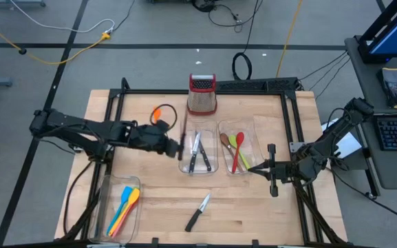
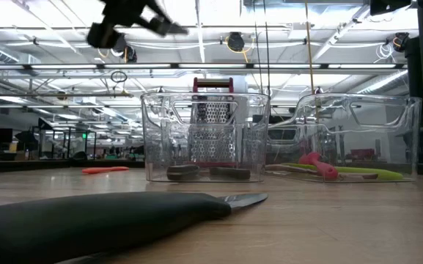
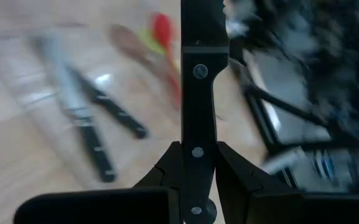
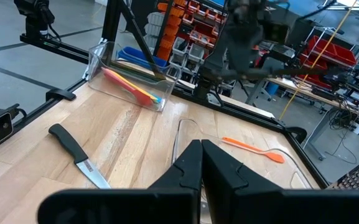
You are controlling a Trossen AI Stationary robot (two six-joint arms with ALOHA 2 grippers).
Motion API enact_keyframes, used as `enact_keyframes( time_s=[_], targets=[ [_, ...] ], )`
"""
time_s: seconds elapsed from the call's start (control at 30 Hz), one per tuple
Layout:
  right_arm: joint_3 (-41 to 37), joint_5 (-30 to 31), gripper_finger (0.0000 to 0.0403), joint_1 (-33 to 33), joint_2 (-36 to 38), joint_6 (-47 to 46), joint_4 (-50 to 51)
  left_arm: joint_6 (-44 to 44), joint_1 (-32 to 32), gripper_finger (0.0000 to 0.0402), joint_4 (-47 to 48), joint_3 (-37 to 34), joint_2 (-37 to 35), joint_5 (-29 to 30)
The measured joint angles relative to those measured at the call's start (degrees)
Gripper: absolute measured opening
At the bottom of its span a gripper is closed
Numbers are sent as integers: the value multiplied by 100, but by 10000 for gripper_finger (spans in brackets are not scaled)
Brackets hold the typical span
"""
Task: Pick & Place Kitchen Items
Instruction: Put the black knife into the middle transparent bin
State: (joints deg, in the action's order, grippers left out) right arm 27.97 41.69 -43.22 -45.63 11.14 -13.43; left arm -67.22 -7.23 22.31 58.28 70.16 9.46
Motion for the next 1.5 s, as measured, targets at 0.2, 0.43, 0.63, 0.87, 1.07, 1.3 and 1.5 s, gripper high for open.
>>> enact_keyframes(
  time_s=[0.2, 0.43, 0.63, 0.87, 1.07, 1.3, 1.5],
  targets=[
    [0, 0, 0, -1, 2, 0, 5, 1111, -375, 48, -1149, -3, 376, -501],
    [0, 0, 0, 0, 0, 0, 42, 2538, -667, 48, -3197, -2, 1011, -1715],
    [0, 0, 0, 0, 2, 0, 41, 2863, -760, 48, -3948, -2, 1396, -2148],
    [0, 1, 0, -1, 0, 0, 42, 1934, -760, 48, -3656, -2, 1491, -1548],
    [0, 2, 0, 0, 0, 7, 41, 284, -657, 48, -2342, -2, 1498, -675],
    [-2, 13, 0, 0, 0, 18, 39, 41, -452, 48, -1753, 3, 1559, -349],
    [-2, 17, 0, 0, 1, 127, -4, -85, -188, 48, -592, 619, 1904, -342]
  ],
)
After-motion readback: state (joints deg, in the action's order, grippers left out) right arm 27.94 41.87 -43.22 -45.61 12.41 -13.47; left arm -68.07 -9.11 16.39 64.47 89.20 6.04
